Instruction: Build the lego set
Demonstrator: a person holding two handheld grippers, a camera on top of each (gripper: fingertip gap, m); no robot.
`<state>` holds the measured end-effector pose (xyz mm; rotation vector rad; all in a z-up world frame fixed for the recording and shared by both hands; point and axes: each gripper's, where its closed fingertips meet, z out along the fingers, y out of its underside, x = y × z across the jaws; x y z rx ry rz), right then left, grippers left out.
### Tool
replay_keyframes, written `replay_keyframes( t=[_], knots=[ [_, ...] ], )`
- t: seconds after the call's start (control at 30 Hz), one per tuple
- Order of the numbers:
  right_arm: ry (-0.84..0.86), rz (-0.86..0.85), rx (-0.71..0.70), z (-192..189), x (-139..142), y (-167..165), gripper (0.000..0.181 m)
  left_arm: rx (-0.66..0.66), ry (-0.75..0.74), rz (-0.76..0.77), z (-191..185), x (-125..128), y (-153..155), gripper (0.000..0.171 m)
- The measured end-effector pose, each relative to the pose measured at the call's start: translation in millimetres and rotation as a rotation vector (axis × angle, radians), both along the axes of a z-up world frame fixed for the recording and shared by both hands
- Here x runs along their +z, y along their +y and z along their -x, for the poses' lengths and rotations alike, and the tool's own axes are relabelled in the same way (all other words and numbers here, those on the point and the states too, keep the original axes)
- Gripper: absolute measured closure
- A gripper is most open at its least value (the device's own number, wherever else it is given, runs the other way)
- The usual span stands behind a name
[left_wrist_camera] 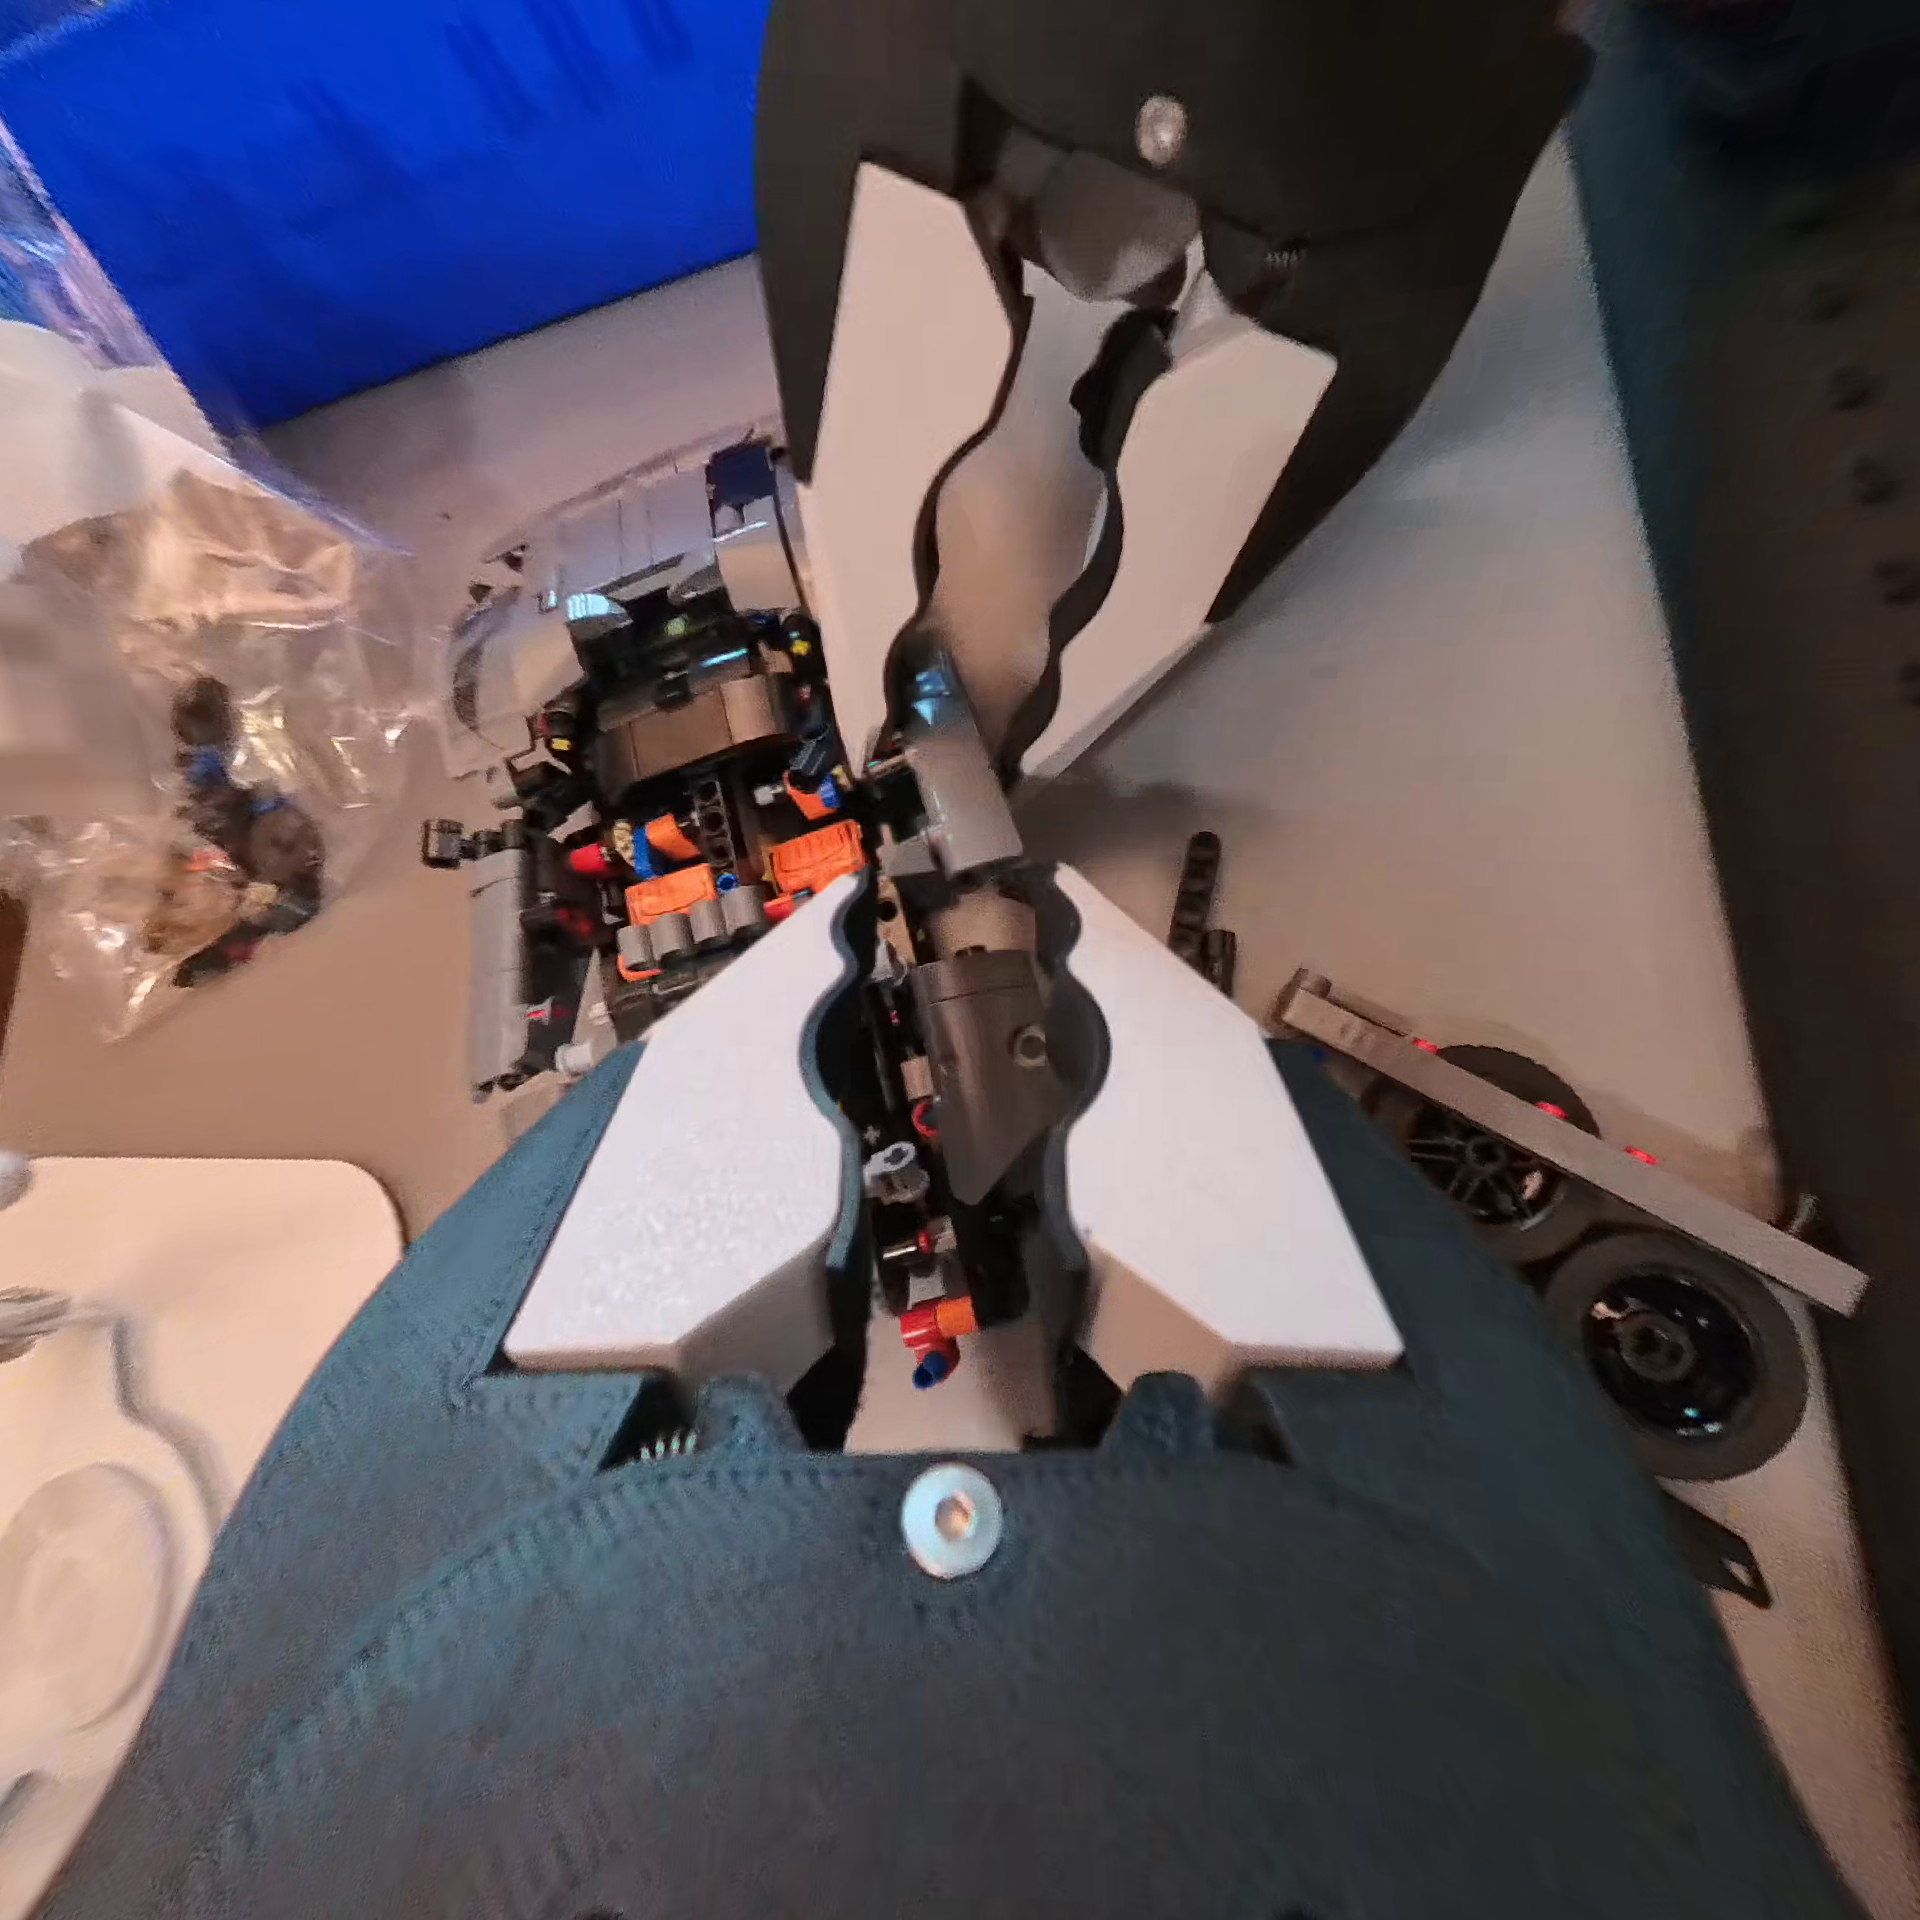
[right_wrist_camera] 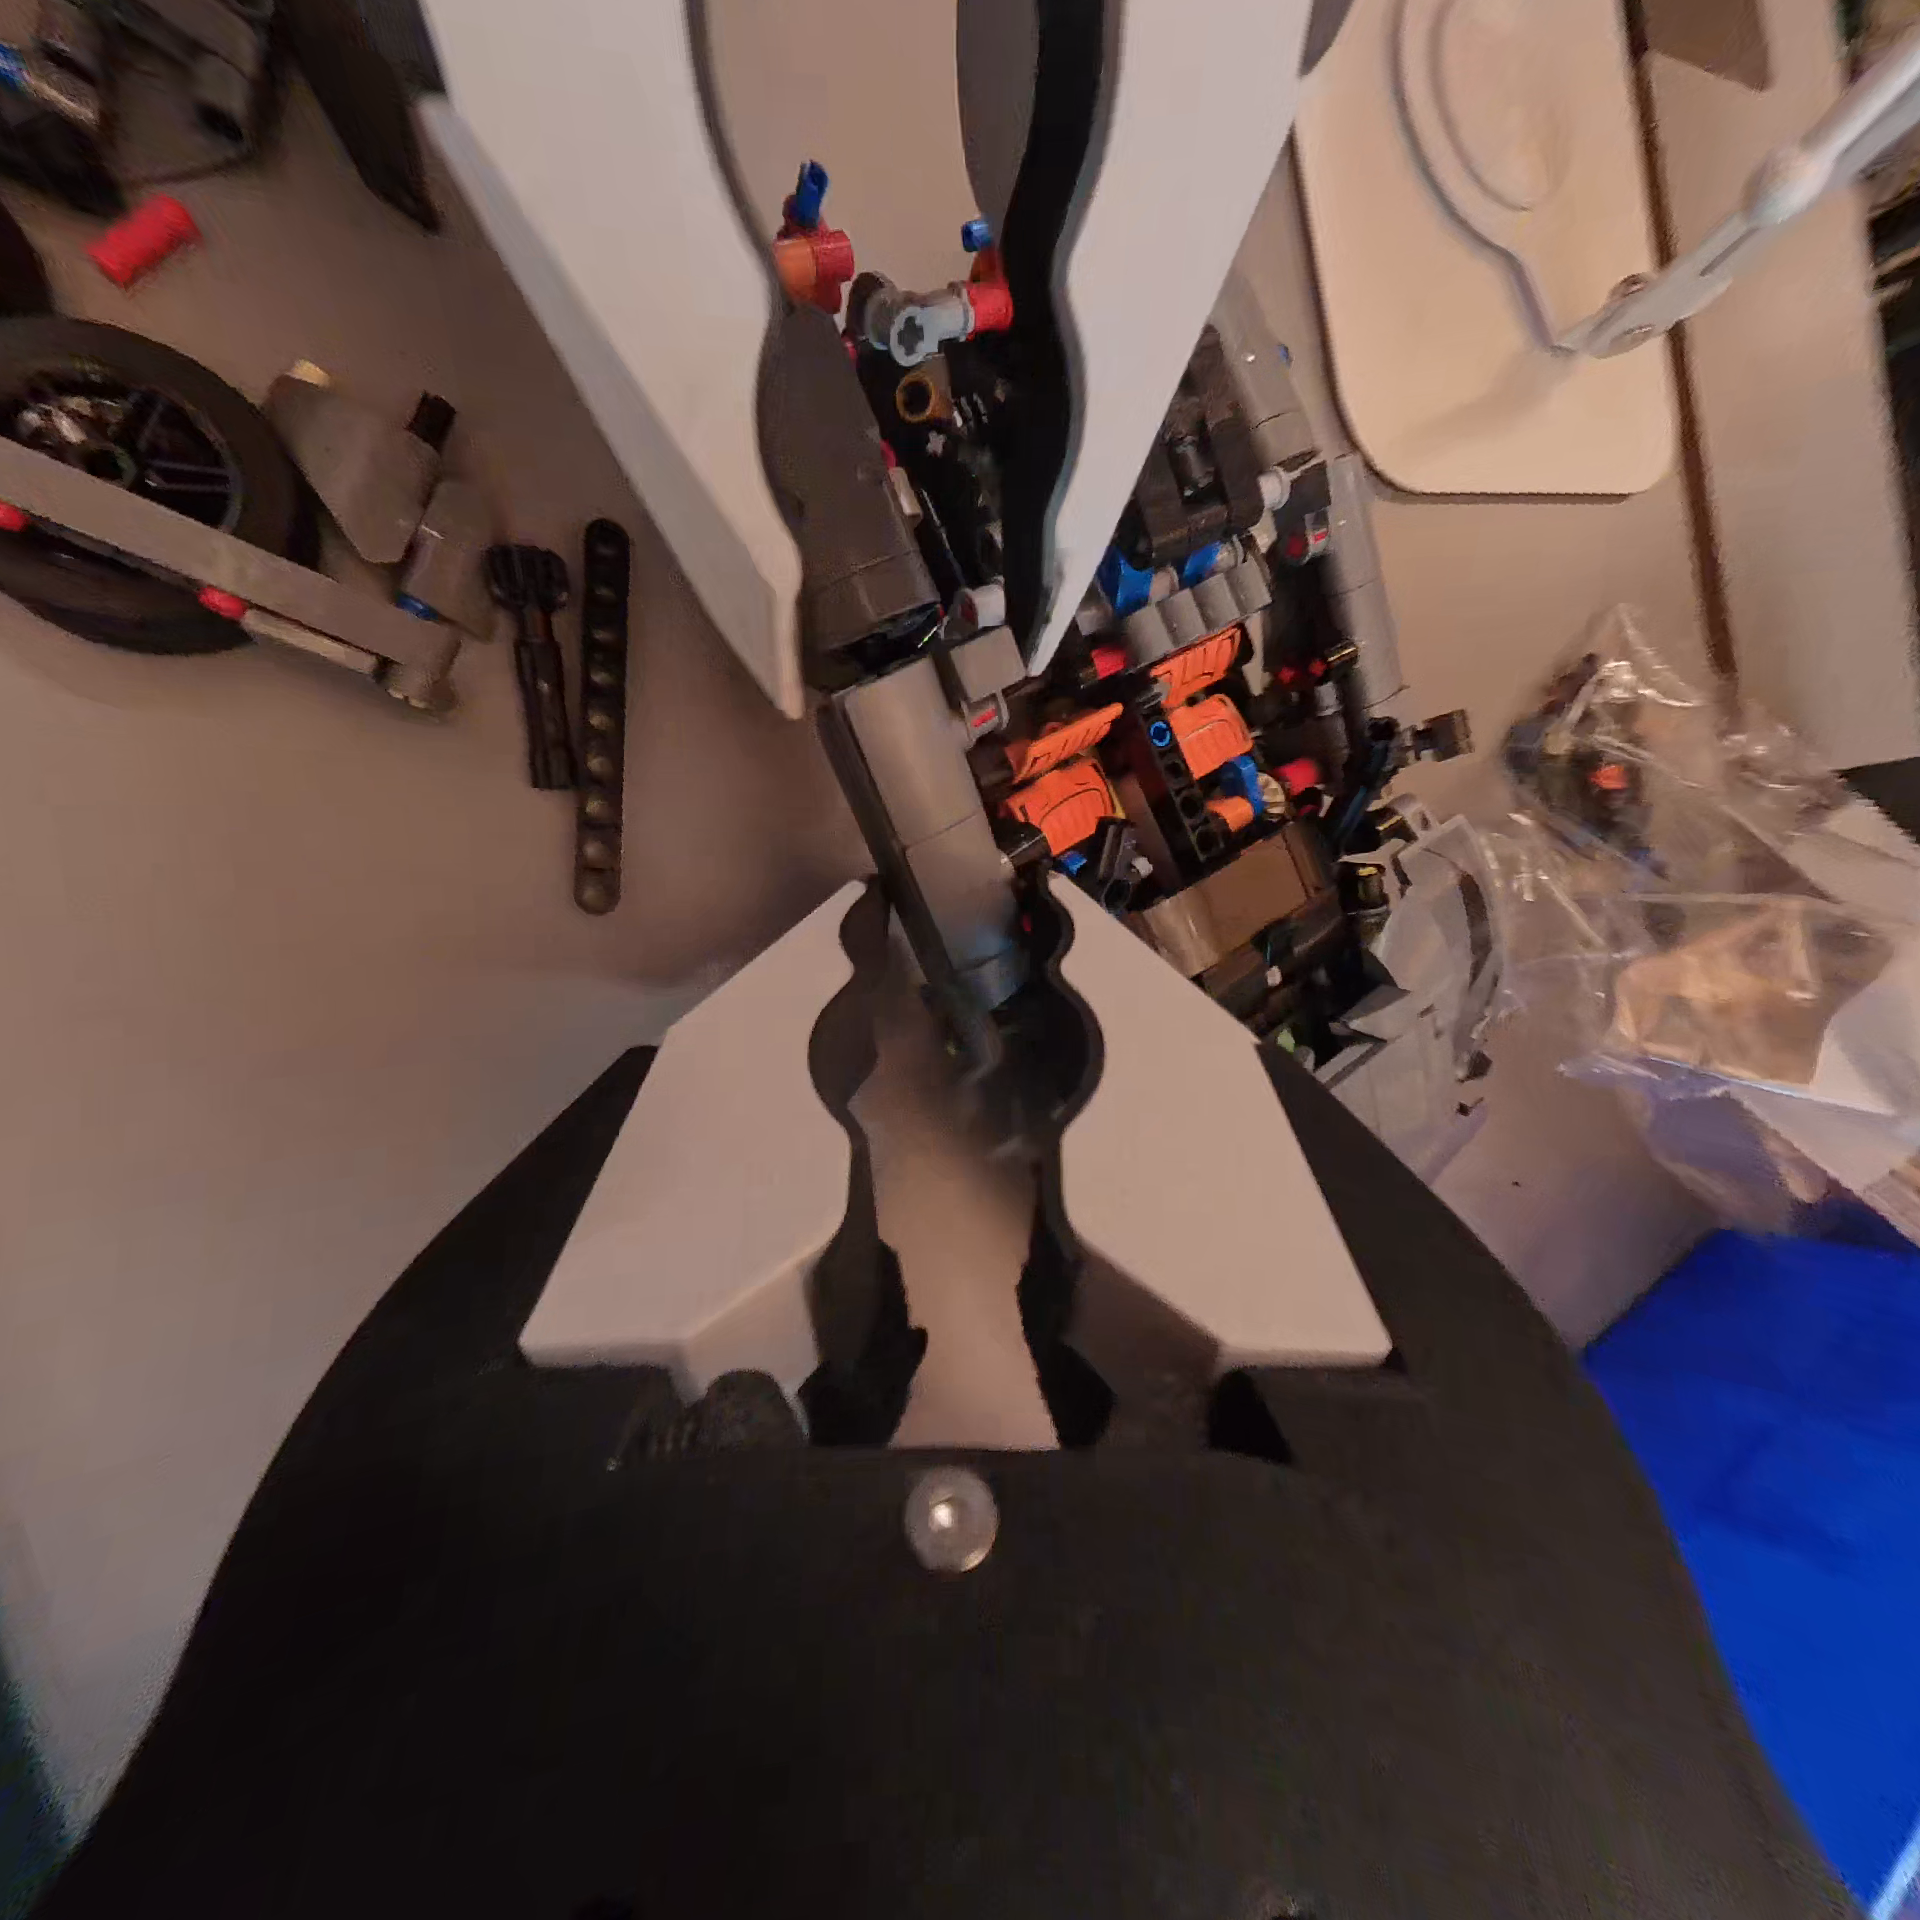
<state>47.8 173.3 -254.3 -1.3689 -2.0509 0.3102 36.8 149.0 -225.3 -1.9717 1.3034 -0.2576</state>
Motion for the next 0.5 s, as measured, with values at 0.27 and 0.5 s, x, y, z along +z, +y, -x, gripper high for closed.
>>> replay_keyframes(
  t=[0.27, 0.5],
  knots=[
    [-0.066, 0.348, 0.033, 2.2, 3.9, -8.8, 0.163, 0.015, 0.101, -0.06, 5.7, -19.2, 12.1, 0.145],
    [-0.049, 0.473, 0.017, 1.5, 5.1, -16.8, 0.166, -0.021, 0.116, -0.116, 5.6, -26.1, 14.0, 0.146]
  ],
)
